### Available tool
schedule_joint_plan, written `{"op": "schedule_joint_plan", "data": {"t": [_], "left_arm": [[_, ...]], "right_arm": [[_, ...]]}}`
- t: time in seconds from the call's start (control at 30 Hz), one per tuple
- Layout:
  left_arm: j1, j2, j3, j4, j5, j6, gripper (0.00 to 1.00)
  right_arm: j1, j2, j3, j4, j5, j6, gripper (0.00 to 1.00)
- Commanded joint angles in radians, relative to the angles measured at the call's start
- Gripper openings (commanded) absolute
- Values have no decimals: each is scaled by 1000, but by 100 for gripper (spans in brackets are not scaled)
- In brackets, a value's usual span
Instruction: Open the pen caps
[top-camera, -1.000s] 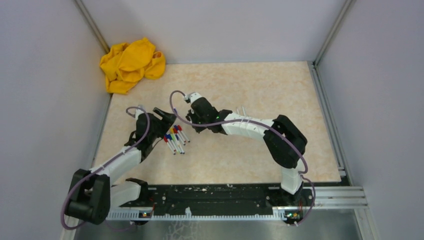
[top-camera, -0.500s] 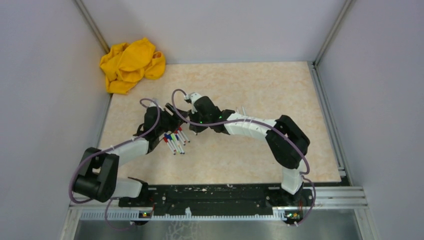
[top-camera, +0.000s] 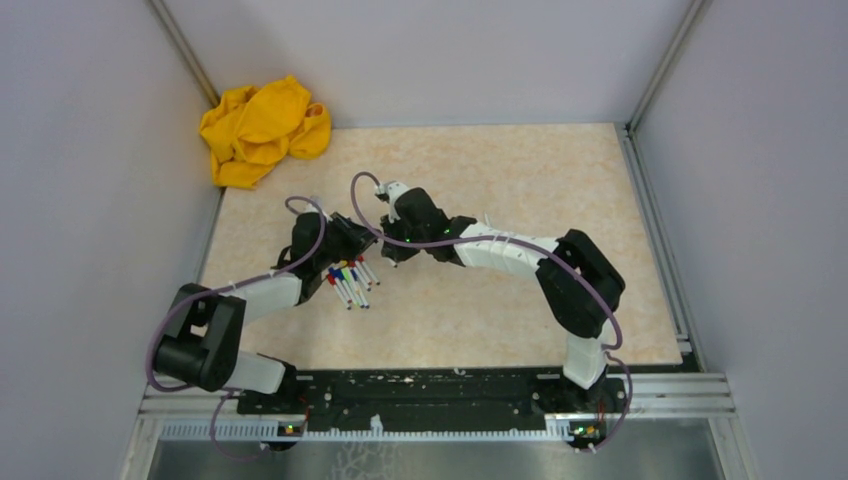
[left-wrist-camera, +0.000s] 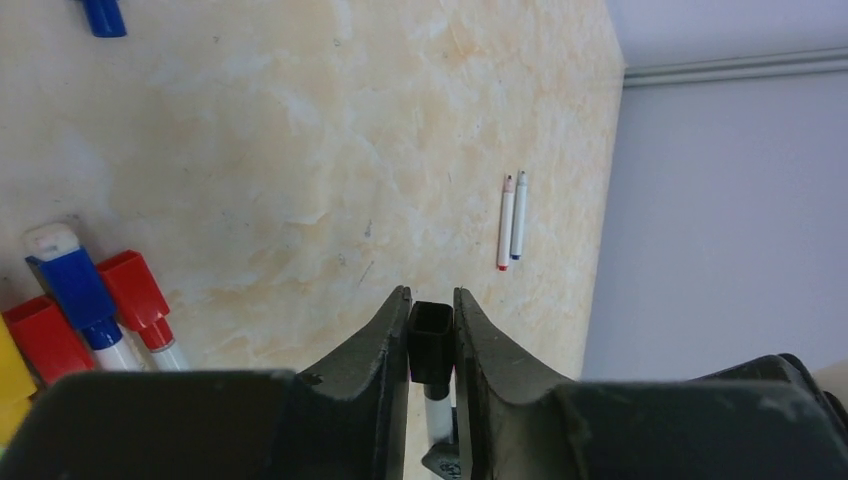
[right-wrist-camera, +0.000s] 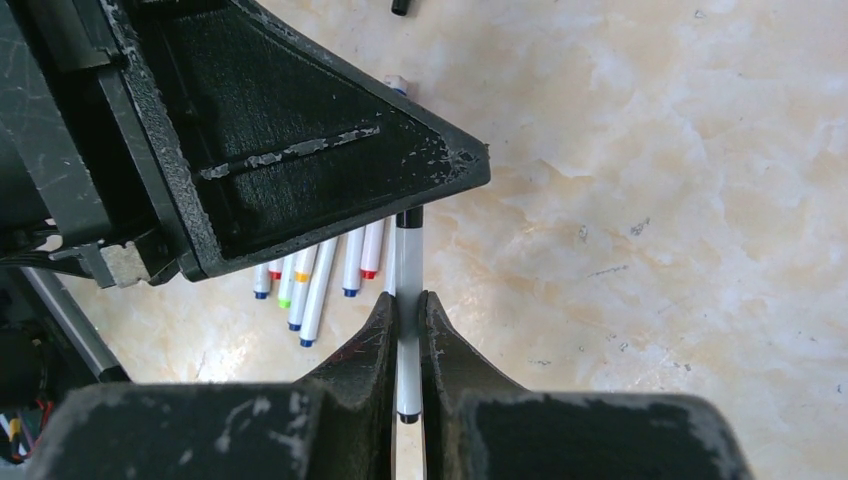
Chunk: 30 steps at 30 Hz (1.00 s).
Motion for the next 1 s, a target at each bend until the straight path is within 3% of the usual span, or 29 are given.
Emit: {"op": "schedule_joint_plan", "data": {"t": [0.0, 0.17, 0.27, 0.33, 0.43, 0.77, 0.83, 0.93, 0.97], "left_arm": [[-4, 5, 30, 46, 25, -10, 19], [-6, 6, 37, 42, 29, -9, 0], [-9, 7, 40, 33, 32, -8, 0], [-12, 6, 40, 32, 32, -11, 0], [-16, 5, 41, 36, 41, -20, 0], [-23, 4, 50, 49, 76, -35, 0], [-22, 4, 55, 39, 82, -34, 0], [-23, -6, 57, 22, 62, -28, 0], [-23, -8, 58, 16, 46, -26, 0]], "right_arm": [[-9, -59, 3, 45, -13, 11, 0], [-16, -63, -5, 44, -13, 7, 0], [-18, -69, -14, 56, -15, 4, 0], [-17, -73, -12, 63, -20, 1, 15], [-18, -61, 1, 62, -25, -1, 24], [-23, -24, 19, 80, -30, -2, 26], [-27, -16, 20, 80, -31, -2, 24], [-28, -8, 22, 78, -38, -3, 0], [-28, -4, 22, 75, -40, -5, 0]]}}
